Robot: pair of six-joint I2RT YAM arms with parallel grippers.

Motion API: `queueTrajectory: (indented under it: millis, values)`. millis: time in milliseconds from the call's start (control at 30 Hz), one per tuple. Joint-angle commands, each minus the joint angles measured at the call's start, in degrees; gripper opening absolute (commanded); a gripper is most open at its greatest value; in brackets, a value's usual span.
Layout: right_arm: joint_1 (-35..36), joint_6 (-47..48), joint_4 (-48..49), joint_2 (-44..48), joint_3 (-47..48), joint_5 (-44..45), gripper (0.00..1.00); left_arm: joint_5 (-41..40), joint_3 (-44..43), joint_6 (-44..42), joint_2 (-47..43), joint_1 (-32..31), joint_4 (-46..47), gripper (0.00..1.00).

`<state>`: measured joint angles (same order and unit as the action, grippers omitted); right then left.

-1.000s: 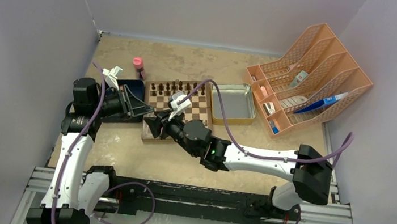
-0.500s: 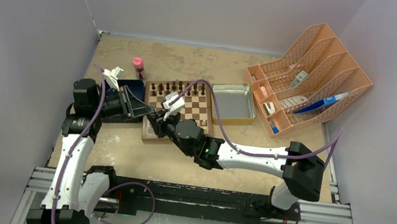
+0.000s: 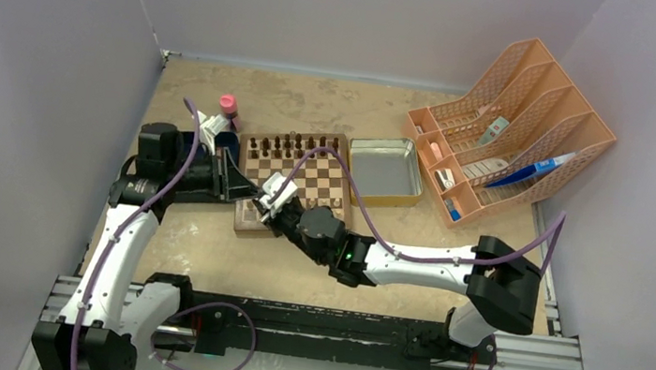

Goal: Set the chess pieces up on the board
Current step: Place the chess piece on the chessboard.

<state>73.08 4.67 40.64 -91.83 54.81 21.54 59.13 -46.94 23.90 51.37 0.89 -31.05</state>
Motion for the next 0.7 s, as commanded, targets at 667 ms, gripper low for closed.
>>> queueTrajectory:
  millis: [667]
  values:
    - [-0.17, 5.29, 1.46, 2.90, -1.46, -3.81, 0.35, -14.81, -6.62, -7.77, -1.29, -2.73, -14.03, 0.00]
